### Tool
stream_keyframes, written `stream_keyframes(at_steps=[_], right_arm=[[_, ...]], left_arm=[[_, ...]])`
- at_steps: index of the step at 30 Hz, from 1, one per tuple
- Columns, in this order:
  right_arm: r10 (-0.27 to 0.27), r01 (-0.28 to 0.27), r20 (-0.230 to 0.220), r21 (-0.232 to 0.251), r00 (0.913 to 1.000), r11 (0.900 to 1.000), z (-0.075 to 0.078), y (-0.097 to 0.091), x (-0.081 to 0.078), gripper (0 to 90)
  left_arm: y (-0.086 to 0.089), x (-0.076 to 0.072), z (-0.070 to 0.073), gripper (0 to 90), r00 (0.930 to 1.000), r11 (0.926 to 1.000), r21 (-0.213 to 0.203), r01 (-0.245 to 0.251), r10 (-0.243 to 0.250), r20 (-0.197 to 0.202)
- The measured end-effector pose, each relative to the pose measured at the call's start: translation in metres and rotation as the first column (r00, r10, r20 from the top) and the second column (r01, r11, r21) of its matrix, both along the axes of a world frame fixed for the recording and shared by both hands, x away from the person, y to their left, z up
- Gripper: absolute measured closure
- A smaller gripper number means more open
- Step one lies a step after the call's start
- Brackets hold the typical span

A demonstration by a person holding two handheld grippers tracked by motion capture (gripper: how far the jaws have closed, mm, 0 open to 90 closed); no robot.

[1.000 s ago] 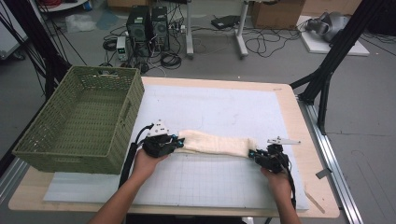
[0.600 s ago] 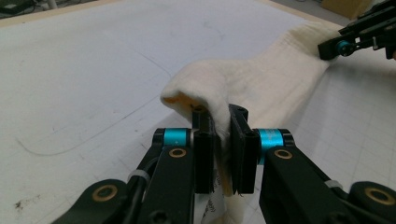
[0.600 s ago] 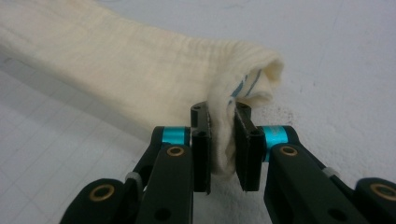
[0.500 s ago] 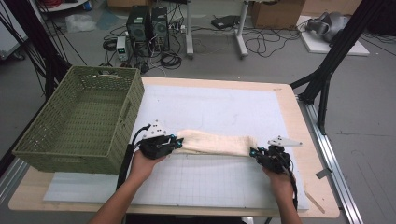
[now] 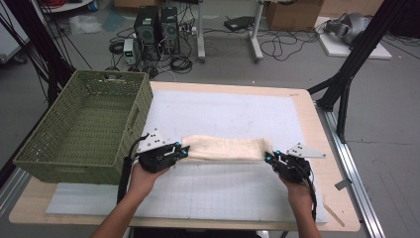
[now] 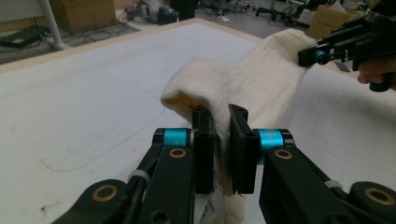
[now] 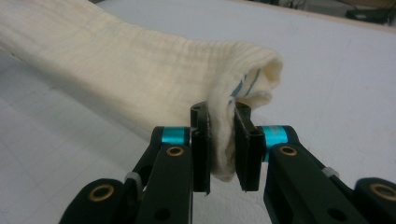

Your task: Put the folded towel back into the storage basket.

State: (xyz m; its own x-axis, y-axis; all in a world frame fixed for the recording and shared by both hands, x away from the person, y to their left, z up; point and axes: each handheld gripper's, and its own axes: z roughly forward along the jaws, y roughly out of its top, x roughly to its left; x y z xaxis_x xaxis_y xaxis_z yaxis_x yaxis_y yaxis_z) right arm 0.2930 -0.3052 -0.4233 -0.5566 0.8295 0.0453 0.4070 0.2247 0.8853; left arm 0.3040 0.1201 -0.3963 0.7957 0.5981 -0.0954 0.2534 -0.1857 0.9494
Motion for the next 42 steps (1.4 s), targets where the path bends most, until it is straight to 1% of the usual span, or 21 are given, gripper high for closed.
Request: stream_keyframes(at_steps=[1, 5, 6, 7, 10, 12, 17, 19, 21, 23, 25, 27, 28, 30, 32, 33, 35, 36, 37, 39, 42], right_arm=[[0.017, -0.017, 0.027, 0.003, 0.9995, 0.9999, 0.004, 0.002, -0.001, 79.0], [0.045, -0.045, 0.057, 0.004, 0.9974, 0.9990, 0.010, 0.007, 0.000, 79.6], [0.050, -0.050, 0.066, -0.002, 0.9965, 0.9987, 0.012, 0.009, 0.001, 79.9], [0.058, -0.058, 0.068, -0.004, 0.9960, 0.9983, 0.013, 0.011, 0.002, 80.1], [0.069, -0.069, 0.085, -0.005, 0.9940, 0.9976, 0.017, 0.016, 0.006, 80.5], [0.073, -0.074, 0.094, 0.005, 0.9929, 0.9973, 0.018, 0.019, 0.009, 80.6], [0.090, -0.090, 0.124, -0.009, 0.9882, 0.9959, 0.026, 0.026, 0.014, 80.6], [0.098, -0.098, 0.140, -0.012, 0.9852, 0.9952, 0.031, 0.028, 0.016, 80.6], [0.100, -0.100, 0.145, -0.013, 0.9843, 0.9950, 0.033, 0.029, 0.018, 80.6], [0.108, -0.110, 0.161, 0.004, 0.9811, 0.9940, 0.038, 0.031, 0.023, 80.6], [0.111, -0.113, 0.160, 0.005, 0.9808, 0.9936, 0.041, 0.035, 0.027, 80.6], [0.115, -0.116, 0.164, -0.005, 0.9798, 0.9933, 0.046, 0.040, 0.030, 80.6], [0.121, -0.121, 0.174, -0.012, 0.9772, 0.9925, 0.048, 0.043, 0.033, 80.6], [0.122, -0.122, 0.176, -0.011, 0.9767, 0.9925, 0.050, 0.044, 0.034, 80.6], [0.130, -0.131, 0.186, -0.010, 0.9739, 0.9914, 0.056, 0.049, 0.038, 80.7], [0.139, -0.138, 0.191, -0.016, 0.9718, 0.9903, 0.060, 0.055, 0.043, 80.7], [0.146, -0.145, 0.197, -0.021, 0.9695, 0.9892, 0.063, 0.060, 0.049, 80.7], [0.146, -0.145, 0.197, -0.021, 0.9695, 0.9892, 0.063, 0.060, 0.049, 80.7], [0.149, -0.148, 0.194, -0.018, 0.9695, 0.9888, 0.066, 0.066, 0.055, 80.7], [0.157, -0.155, 0.203, -0.024, 0.9667, 0.9876, 0.071, 0.072, 0.060, 80.7], [0.168, -0.166, 0.216, -0.028, 0.9617, 0.9857, 0.077, 0.080, 0.068, 80.7]], left_arm=[[0.004, -0.004, 0.004, 81.3, 0.9999, 0.9999, -0.011, 0.001, -0.001, 0.012], [0.012, -0.009, 0.013, 81.3, 0.9994, 0.9998, -0.021, -0.001, 0.002, 0.036], [0.012, -0.009, 0.013, 81.3, 0.9994, 0.9998, -0.021, -0.001, 0.002, 0.036], [0.015, -0.012, 0.017, 81.3, 0.9988, 0.9996, -0.028, -0.003, 0.004, 0.048], [0.019, -0.016, 0.022, 81.5, 0.9976, 0.9996, -0.028, -0.003, 0.005, 0.068], [0.022, -0.018, 0.025, 81.6, 0.9970, 0.9995, -0.032, -0.007, 0.009, 0.077], [0.028, -0.022, 0.029, 81.5, 0.9957, 0.9986, -0.051, -0.012, 0.016, 0.091], [0.031, -0.025, 0.032, 81.5, 0.9942, 0.9980, -0.061, -0.016, 0.023, 0.105], [0.032, -0.026, 0.033, 81.5, 0.9937, 0.9977, -0.066, -0.017, 0.024, 0.110], [0.035, -0.027, 0.036, 81.5, 0.9926, 0.9974, -0.070, -0.019, 0.027, 0.118], [0.039, -0.029, 0.040, 81.5, 0.9903, 0.9969, -0.075, -0.024, 0.034, 0.135], [0.041, -0.029, 0.041, 81.6, 0.9894, 0.9969, -0.075, -0.026, 0.036, 0.140], [0.043, -0.030, 0.042, 81.6, 0.9887, 0.9969, -0.074, -0.028, 0.039, 0.145], [0.047, -0.031, 0.045, 81.6, 0.9872, 0.9959, -0.082, -0.037, 0.049, 0.152], [0.052, -0.032, 0.047, 81.6, 0.9861, 0.9948, -0.092, -0.044, 0.058, 0.156], [0.056, -0.033, 0.049, 81.6, 0.9849, 0.9941, -0.097, -0.050, 0.065, 0.161], [0.058, -0.033, 0.050, 81.6, 0.9842, 0.9933, -0.102, -0.054, 0.071, 0.162], [0.060, -0.034, 0.051, 81.6, 0.9833, 0.9930, -0.103, -0.059, 0.075, 0.166], [0.063, -0.035, 0.053, 81.6, 0.9809, 0.9922, -0.104, -0.068, 0.086, 0.174], [0.065, -0.035, 0.054, 81.6, 0.9796, 0.9921, -0.102, -0.074, 0.091, 0.179], [0.073, -0.037, 0.057, 81.6, 0.9759, 0.9892, -0.113, -0.093, 0.113, 0.187]])
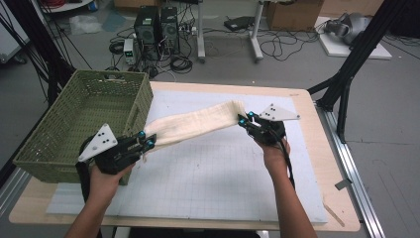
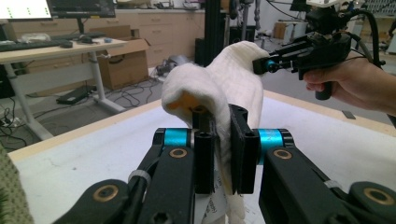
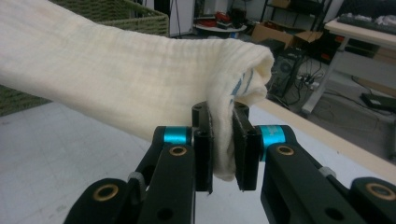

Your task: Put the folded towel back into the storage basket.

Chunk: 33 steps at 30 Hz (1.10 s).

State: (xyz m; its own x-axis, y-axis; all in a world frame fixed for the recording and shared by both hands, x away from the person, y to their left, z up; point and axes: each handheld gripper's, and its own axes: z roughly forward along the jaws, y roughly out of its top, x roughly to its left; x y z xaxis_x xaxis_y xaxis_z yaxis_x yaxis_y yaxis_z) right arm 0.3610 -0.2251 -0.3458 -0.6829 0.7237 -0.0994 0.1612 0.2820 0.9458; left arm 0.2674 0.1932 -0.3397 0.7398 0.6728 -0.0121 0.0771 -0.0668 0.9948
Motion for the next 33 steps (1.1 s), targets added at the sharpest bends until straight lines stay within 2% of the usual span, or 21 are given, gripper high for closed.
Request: stream_keyframes(at_steps=[4, 16, 18, 21, 33], right_arm=[[0.009, -0.009, 0.015, -0.020, 0.9998, 0.9998, 0.008, 0.011, 0.008, 80.7], [0.047, -0.046, 0.034, -0.034, 0.9983, 0.9984, 0.027, 0.044, 0.029, 80.7], [0.047, -0.046, 0.038, -0.031, 0.9982, 0.9985, 0.029, 0.046, 0.031, 80.7], [0.060, -0.059, 0.048, -0.030, 0.9970, 0.9978, 0.037, 0.062, 0.041, 80.7], [0.093, -0.090, 0.068, -0.040, 0.9933, 0.9951, 0.055, 0.101, 0.062, 80.7]], left_arm=[[0.006, -0.002, 0.002, 81.6, 0.9998, 0.9998, -0.011, -0.016, 0.016, 0.007], [0.025, -0.008, 0.009, 81.6, 0.9971, 0.9972, -0.032, -0.068, 0.069, 0.031], [0.029, -0.009, 0.010, 81.6, 0.9961, 0.9959, -0.040, -0.081, 0.082, 0.031], [0.036, -0.010, 0.010, 81.6, 0.9943, 0.9944, -0.037, -0.099, 0.100, 0.034], [0.059, -0.018, 0.014, 81.7, 0.9871, 0.9862, -0.068, -0.151, 0.154, 0.043]])
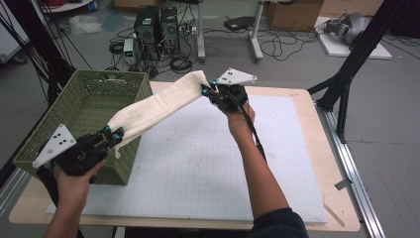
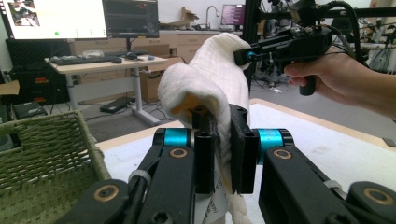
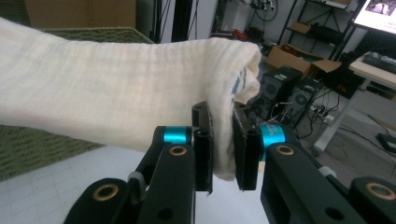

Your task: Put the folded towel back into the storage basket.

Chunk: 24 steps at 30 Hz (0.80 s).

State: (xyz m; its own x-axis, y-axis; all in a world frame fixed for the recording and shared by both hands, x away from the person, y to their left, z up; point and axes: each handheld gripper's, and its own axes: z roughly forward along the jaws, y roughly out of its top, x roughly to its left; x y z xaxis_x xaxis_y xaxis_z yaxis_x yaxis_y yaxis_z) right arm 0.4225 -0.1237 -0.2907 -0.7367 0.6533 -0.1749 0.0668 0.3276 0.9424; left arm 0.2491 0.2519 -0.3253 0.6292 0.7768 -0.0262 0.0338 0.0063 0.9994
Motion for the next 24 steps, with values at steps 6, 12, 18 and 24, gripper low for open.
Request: stream_keyframes(at_steps=[6, 12, 18, 24], right_arm=[[0.016, -0.016, 0.004, -0.001, 0.9999, 0.9999, 0.010, 0.024, 0.014, 80.7], [0.025, -0.025, 0.016, -0.015, 0.9996, 0.9996, 0.018, 0.050, 0.026, 80.8], [0.046, -0.045, 0.020, -0.040, 0.9987, 0.9982, 0.021, 0.079, 0.037, 80.8], [0.076, -0.075, 0.024, -0.045, 0.9968, 0.9961, 0.022, 0.113, 0.048, 80.8]], left_arm=[[0.007, -0.003, 0.000, 81.7, 0.9996, 0.9995, 0.010, -0.029, 0.029, 0.002], [0.019, -0.006, 0.001, 81.7, 0.9979, 0.9979, -0.004, -0.065, 0.065, -0.001], [0.032, -0.010, -0.001, 81.7, 0.9938, 0.9939, -0.004, -0.110, 0.110, -0.014], [0.043, -0.018, -0.002, 81.7, 0.9891, 0.9891, -0.021, -0.146, 0.146, -0.023]])
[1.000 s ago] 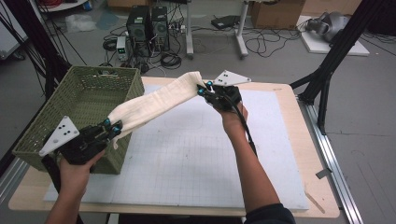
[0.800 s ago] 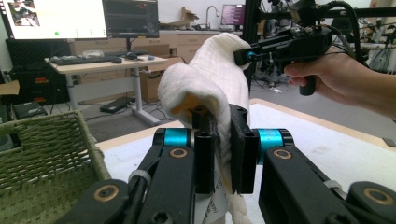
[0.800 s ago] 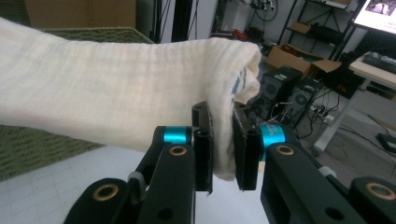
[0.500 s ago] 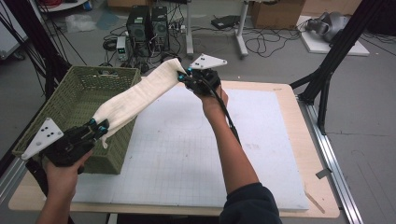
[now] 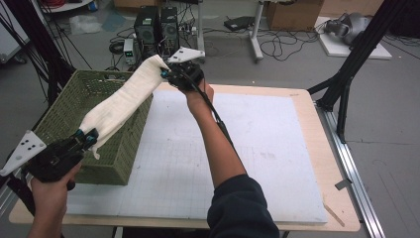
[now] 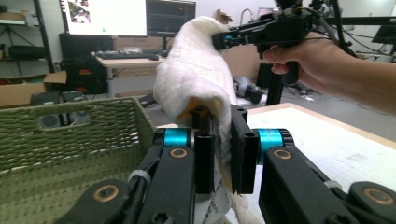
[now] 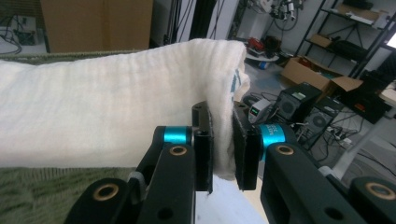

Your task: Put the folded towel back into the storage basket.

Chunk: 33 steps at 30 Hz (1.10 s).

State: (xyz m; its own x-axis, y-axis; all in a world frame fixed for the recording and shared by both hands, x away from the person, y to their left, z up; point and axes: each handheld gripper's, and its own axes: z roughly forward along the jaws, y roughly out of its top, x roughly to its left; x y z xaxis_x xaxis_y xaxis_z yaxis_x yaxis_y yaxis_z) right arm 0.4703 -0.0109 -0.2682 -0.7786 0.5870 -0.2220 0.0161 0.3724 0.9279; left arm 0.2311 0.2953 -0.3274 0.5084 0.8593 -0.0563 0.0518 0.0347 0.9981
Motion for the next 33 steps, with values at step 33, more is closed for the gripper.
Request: stream_keyframes(at_steps=[33], right_arm=[[0.038, -0.051, -0.136, -0.093, 0.9899, 0.9943, -0.034, 0.148, 0.043, 64.1]], left_arm=[[0.045, -0.006, -0.013, 58.0, 0.9691, 0.9717, -0.041, -0.232, 0.228, -0.095]])
